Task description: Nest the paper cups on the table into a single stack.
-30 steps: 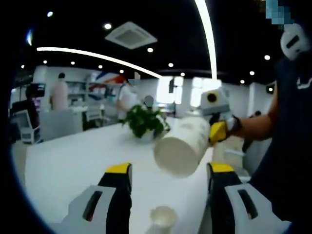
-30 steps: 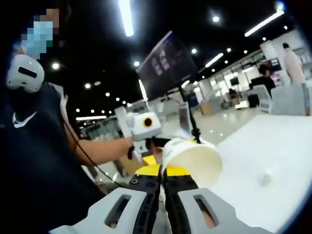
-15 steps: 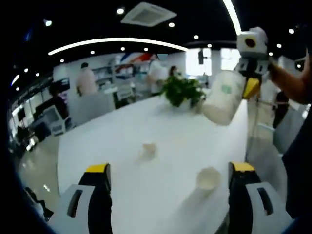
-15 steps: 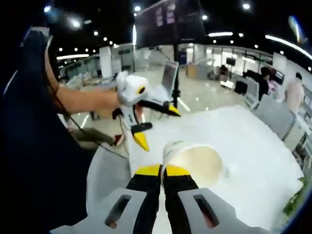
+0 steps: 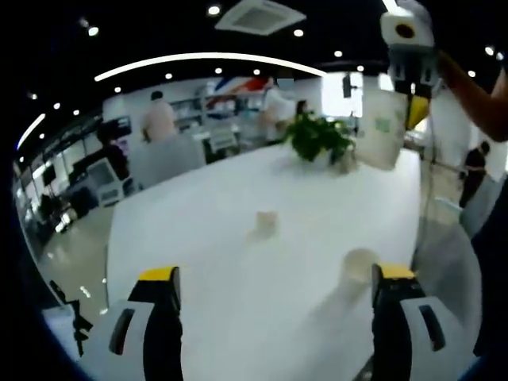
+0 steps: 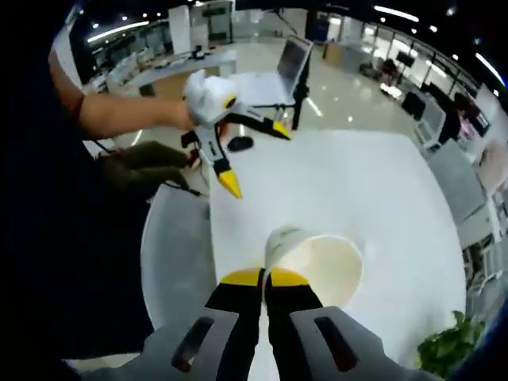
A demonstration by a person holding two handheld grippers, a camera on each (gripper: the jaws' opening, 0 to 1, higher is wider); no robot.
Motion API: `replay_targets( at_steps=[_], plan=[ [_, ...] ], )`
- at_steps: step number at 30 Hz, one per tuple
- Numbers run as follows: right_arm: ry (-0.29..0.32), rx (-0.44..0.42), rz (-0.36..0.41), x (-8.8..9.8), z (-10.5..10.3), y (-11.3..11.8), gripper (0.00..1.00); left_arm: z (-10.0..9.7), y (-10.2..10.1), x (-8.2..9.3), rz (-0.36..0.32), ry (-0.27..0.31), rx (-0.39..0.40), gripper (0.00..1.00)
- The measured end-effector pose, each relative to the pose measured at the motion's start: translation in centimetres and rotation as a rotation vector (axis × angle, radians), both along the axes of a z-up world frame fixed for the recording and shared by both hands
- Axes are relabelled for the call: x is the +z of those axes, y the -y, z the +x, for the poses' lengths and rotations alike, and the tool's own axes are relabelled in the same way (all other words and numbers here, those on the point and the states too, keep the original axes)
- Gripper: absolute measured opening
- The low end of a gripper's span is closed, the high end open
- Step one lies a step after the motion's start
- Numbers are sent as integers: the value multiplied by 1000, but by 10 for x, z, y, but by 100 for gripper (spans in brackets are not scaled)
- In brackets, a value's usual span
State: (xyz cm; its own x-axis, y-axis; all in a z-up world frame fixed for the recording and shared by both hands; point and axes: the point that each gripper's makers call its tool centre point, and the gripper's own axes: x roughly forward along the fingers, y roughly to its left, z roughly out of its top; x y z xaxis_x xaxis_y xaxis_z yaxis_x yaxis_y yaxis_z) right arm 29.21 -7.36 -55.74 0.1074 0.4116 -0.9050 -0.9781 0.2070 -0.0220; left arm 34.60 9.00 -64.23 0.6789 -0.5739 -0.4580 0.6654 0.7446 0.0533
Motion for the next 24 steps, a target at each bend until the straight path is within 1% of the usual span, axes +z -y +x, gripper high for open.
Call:
replay_targets(
  at_steps=[1, 3, 4, 6, 7, 9, 10, 11, 12, 14, 15, 17, 19, 22, 24],
  plan=[
    [4, -21, -45, -6, 3, 0, 0, -1, -2, -2, 7, -4, 7, 98],
    [-13, 4, -97, -16, 4, -1, 0, 0, -8, -4, 20, -10, 40, 98],
    [-14, 19, -138, -19, 4, 1, 0, 0, -10, -3, 11, -8, 52, 98],
    [-20, 33, -155, -21, 4, -3, 0, 3, -15, -3, -8, -7, 73, 98],
    [-22, 29, -178, -23, 6, -4, 0, 4, -18, -5, -11, -9, 80, 98],
    [-14, 27, -205, -26, 9, -7, 0, 5, -17, -6, -23, 1, 74, 98],
    [-27, 14, -215, -28, 9, -8, 0, 6, -18, -7, -30, -1, 70, 98],
    [-57, -10, -231, -30, 5, -8, 0, 6, -19, -10, -35, -16, 71, 98],
    [-58, -8, -230, -31, 4, -10, 0, 5, -20, -11, -35, -24, 69, 98],
    [-64, -16, -230, -32, 2, -14, 0, 5, -21, -11, -48, -20, 59, 98],
    [-66, -18, -230, -32, 2, -14, 0, 4, -22, -12, -55, -27, 55, 98],
    [-67, -19, -240, -36, 0, -17, 0, 3, -24, -16, -48, -33, 54, 98],
    [-69, -33, -256, -40, 0, -18, 0, -1, -27, -15, -43, -29, 54, 98],
    [-74, -49, -267, -46, -2, -20, 0, -2, -35, -12, -75, -12, 70, 98],
    [-73, -45, -279, -48, -4, -18, 0, -3, -38, -16, -82, -24, 74, 98]
  ],
)
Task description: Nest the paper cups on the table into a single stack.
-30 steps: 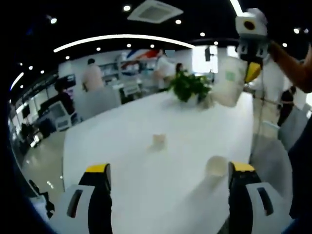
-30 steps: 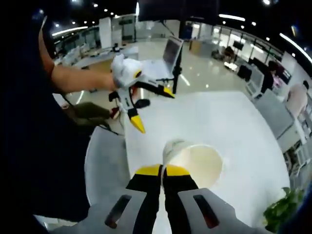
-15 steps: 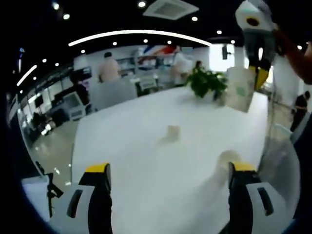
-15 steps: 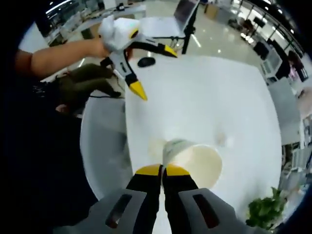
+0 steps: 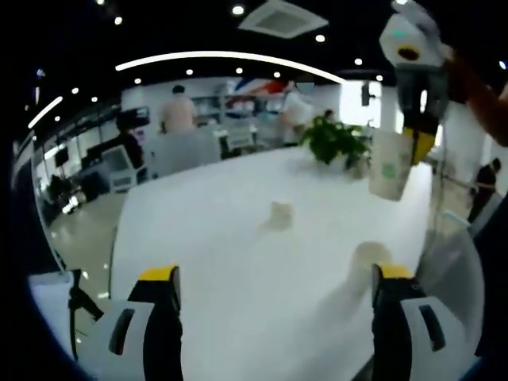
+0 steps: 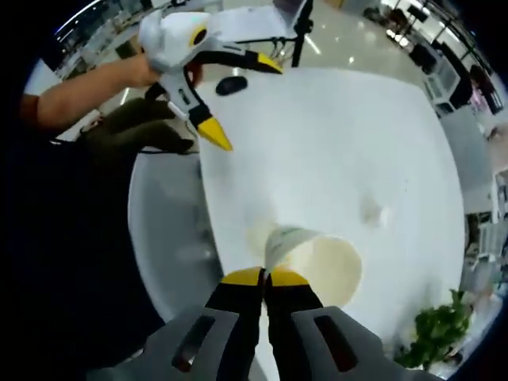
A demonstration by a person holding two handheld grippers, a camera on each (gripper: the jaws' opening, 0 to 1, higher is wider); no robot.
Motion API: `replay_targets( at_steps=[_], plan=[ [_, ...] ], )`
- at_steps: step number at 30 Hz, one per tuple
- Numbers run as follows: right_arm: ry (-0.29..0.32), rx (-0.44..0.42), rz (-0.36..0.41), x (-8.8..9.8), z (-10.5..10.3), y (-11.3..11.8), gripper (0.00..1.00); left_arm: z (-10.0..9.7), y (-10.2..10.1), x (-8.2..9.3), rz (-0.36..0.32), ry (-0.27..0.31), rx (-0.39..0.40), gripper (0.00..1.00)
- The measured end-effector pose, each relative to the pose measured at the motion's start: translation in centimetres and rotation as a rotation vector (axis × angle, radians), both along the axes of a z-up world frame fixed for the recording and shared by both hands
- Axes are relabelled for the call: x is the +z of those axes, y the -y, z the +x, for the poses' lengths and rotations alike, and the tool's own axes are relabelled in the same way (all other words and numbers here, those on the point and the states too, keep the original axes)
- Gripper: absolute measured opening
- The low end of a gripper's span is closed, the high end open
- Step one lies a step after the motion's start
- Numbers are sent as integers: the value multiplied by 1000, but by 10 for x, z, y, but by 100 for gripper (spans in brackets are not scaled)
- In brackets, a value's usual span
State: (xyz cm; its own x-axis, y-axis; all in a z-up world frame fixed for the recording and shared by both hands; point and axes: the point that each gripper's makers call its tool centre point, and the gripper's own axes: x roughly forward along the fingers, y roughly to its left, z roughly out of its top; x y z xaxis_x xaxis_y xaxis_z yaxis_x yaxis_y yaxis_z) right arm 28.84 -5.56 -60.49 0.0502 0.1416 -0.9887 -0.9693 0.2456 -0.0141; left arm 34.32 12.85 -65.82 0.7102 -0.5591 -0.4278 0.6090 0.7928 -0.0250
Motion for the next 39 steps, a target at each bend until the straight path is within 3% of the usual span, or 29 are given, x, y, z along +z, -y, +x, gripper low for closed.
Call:
replay_targets(
  at_steps=[17, 20, 32, 39],
  plan=[
    [-5, 10, -6, 3, -10, 7, 0, -8, 11, 4, 23, 43, -104, 98],
    [-10, 9, -3, 2, -12, 5, 0, -9, 9, -1, 35, 22, -97, 98],
    [-11, 15, 2, -3, -14, 0, 0, -13, 11, -1, 37, 23, -92, 98],
    [-28, 15, -1, -15, -17, 2, 0, -15, 14, 0, 32, 29, -87, 98]
  ],
)
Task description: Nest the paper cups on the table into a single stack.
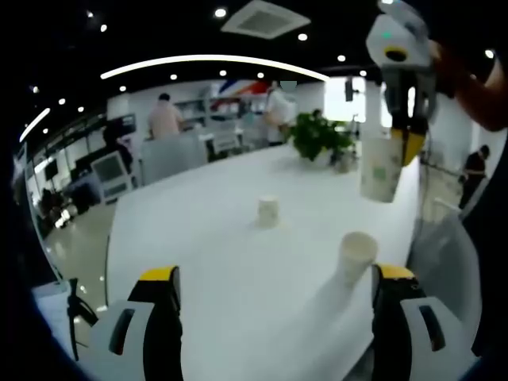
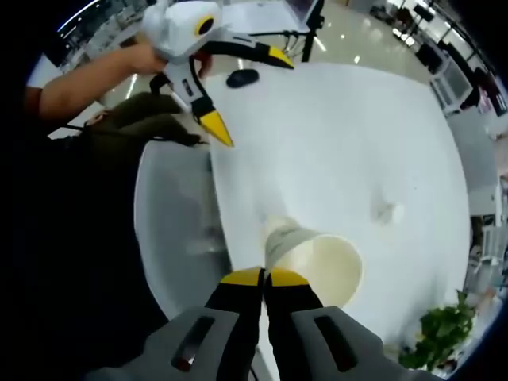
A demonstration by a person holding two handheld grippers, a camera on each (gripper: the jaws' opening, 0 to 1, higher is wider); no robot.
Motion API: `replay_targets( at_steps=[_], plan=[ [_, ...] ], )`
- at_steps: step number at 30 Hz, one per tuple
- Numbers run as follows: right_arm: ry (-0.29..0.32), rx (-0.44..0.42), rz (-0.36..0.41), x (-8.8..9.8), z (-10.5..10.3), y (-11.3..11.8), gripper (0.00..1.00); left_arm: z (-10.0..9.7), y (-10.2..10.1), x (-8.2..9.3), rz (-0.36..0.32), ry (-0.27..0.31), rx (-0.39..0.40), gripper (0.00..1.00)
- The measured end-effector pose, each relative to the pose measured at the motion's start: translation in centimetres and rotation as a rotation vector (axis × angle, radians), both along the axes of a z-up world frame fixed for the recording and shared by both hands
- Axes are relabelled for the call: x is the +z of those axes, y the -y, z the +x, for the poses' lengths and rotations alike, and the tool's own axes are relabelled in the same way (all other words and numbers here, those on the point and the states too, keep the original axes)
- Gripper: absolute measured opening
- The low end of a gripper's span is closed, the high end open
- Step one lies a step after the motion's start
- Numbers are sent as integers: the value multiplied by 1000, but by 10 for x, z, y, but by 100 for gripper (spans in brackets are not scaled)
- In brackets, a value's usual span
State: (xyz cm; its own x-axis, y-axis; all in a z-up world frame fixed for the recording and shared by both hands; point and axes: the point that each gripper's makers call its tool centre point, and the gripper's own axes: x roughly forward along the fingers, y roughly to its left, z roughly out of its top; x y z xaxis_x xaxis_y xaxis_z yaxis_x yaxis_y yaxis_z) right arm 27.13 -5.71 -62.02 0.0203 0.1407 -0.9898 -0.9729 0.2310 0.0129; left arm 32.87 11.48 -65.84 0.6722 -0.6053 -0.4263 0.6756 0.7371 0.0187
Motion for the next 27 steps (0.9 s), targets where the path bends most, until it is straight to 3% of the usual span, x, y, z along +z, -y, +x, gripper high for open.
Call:
replay_targets(
  at_steps=[27],
  plan=[
    [-46, -35, 16, -37, -2, 0, 0, -2, 0, -9, -3, -18, 30, 98]
  ],
)
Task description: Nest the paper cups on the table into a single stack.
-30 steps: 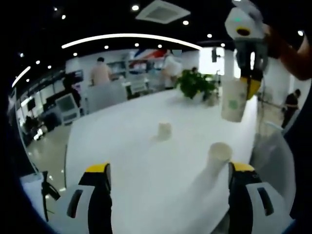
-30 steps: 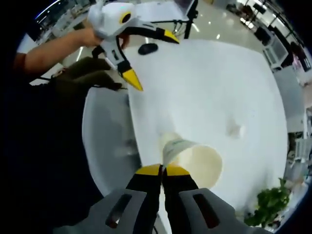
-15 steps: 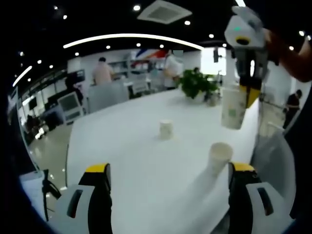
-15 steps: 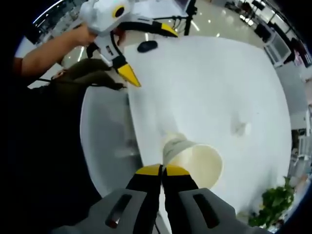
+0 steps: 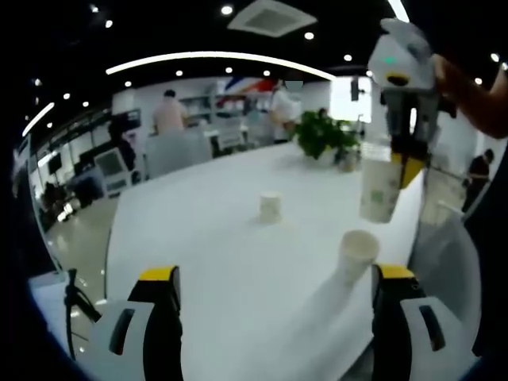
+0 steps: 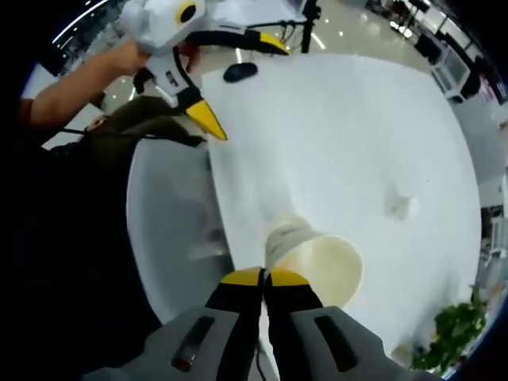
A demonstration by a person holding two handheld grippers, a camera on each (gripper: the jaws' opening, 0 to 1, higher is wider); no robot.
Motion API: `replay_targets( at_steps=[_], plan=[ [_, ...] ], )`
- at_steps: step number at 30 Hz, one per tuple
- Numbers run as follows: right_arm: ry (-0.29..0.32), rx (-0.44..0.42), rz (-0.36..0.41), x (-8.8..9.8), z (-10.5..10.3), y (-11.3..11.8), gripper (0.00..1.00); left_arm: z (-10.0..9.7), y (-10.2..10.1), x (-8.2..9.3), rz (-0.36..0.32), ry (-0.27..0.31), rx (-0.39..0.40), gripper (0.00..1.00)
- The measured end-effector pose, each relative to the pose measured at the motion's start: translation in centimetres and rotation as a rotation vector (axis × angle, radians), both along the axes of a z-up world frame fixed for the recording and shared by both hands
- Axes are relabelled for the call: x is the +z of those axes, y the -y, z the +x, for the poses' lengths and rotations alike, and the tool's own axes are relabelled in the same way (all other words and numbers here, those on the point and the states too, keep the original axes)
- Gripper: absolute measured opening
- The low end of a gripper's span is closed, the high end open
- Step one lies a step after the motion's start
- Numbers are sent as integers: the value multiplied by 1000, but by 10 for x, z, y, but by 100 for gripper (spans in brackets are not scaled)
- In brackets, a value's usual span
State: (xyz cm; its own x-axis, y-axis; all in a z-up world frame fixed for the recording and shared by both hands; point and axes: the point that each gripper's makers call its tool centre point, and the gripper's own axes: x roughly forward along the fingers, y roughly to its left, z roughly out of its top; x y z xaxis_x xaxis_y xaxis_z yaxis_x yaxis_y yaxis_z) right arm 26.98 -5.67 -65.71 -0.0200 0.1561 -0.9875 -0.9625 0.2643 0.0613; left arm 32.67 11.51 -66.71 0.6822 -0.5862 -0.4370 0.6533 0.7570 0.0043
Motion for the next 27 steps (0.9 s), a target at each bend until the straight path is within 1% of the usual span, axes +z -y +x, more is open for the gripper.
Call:
replay_targets(
  at_steps=[11, 16, 19, 22, 27],
  plan=[
    [-5, -18, 7, -14, 1, -2, 0, -1, -3, -1, -5, -5, 11, 98],
    [-11, -29, -2, -22, 1, -1, 0, -1, -5, -1, -11, -4, 17, 98],
    [-18, -23, 6, -25, -1, -4, 0, -1, -7, -2, -12, -5, 19, 98],
    [-12, -15, -6, -29, -1, -5, 0, -1, -7, -3, -13, -6, 21, 98],
    [-5, 0, -5, -30, -1, -7, 0, -2, -9, -3, -11, -5, 22, 98]
  ],
)
